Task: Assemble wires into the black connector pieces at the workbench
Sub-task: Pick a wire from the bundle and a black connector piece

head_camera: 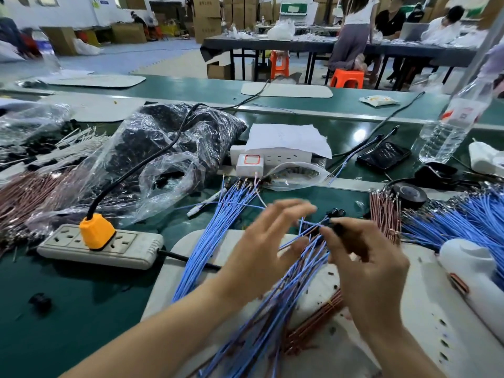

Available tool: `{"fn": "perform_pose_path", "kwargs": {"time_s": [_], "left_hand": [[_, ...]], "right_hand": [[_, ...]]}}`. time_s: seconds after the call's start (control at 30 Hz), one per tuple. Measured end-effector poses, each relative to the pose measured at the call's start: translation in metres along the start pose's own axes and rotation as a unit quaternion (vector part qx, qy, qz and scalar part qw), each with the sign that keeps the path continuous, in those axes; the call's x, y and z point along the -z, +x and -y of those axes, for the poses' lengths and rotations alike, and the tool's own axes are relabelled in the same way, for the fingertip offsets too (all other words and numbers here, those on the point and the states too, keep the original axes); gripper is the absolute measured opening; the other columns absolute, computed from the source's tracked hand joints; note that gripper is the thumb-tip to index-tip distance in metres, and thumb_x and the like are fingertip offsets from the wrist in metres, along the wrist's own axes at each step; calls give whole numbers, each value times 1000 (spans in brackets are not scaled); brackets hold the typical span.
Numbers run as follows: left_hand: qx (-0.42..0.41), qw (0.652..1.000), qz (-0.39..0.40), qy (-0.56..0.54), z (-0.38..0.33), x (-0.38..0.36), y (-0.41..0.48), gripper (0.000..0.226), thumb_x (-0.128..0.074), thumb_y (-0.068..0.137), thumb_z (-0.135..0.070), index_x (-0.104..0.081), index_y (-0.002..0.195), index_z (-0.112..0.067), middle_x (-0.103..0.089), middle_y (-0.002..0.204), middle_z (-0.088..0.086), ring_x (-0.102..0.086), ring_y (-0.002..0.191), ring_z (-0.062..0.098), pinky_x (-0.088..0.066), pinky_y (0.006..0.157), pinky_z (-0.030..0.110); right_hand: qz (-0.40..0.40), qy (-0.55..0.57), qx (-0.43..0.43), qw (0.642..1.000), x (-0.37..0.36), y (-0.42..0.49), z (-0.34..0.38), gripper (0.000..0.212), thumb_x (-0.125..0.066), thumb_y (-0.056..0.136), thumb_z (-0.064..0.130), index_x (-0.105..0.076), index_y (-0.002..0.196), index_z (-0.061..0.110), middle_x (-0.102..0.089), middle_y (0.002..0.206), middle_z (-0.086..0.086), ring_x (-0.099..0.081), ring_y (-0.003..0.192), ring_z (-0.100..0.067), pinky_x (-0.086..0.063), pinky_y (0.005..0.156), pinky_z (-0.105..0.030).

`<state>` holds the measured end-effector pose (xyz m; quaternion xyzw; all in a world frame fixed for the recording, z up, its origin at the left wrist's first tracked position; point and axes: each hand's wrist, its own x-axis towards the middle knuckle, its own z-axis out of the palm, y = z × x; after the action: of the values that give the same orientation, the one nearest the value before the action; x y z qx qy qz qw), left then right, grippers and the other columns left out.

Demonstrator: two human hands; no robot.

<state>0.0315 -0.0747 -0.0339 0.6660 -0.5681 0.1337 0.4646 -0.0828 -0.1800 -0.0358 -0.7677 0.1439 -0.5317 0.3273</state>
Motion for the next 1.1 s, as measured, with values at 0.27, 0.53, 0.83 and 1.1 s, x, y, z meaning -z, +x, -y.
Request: {"fn": "perform_pose_path", "kwargs": {"time_s": [0.27, 0.53, 0.83, 1.1], "left_hand": [[36, 996, 6, -84, 4, 1, -2, 6, -68, 85, -4, -68, 91, -2, -65, 85, 3, -61, 75, 8, -53, 69, 27], [55, 988, 16, -141, 6, -1, -3, 10, -67, 82, 5, -67, 92, 2, -67, 85, 7, -65, 76, 12, -53, 72, 22], [79, 986, 15, -148, 8, -3, -4, 14, -63, 82, 6, -67, 94, 3, -69, 85, 9, -67, 77, 20, -56, 72, 35], [83, 985, 21, -148, 7, -4, -4, 12, -62, 85, 4, -67, 95, 0, -69, 85, 5, -66, 75, 13, -51, 72, 18]], "right_hand": [[35, -29, 75, 996, -6, -10, 4, 21, -67, 84, 25, -68, 84, 4, -62, 70, 0, -53, 62, -7, -44, 65, -10], [56, -8, 74, 996, -8, -11, 3, 20, -71, 82, 21, -69, 85, 1, -63, 74, -1, -55, 64, -6, -49, 61, -24], [65, -24, 88, 994, -7, -9, 2, 15, -72, 78, 11, -70, 85, -1, -60, 72, -1, -51, 64, -4, -48, 61, -20], [74, -15, 87, 993, -5, -7, 2, 12, -70, 80, 9, -71, 89, 2, -60, 76, -4, -55, 68, -6, -48, 66, -17]]}}
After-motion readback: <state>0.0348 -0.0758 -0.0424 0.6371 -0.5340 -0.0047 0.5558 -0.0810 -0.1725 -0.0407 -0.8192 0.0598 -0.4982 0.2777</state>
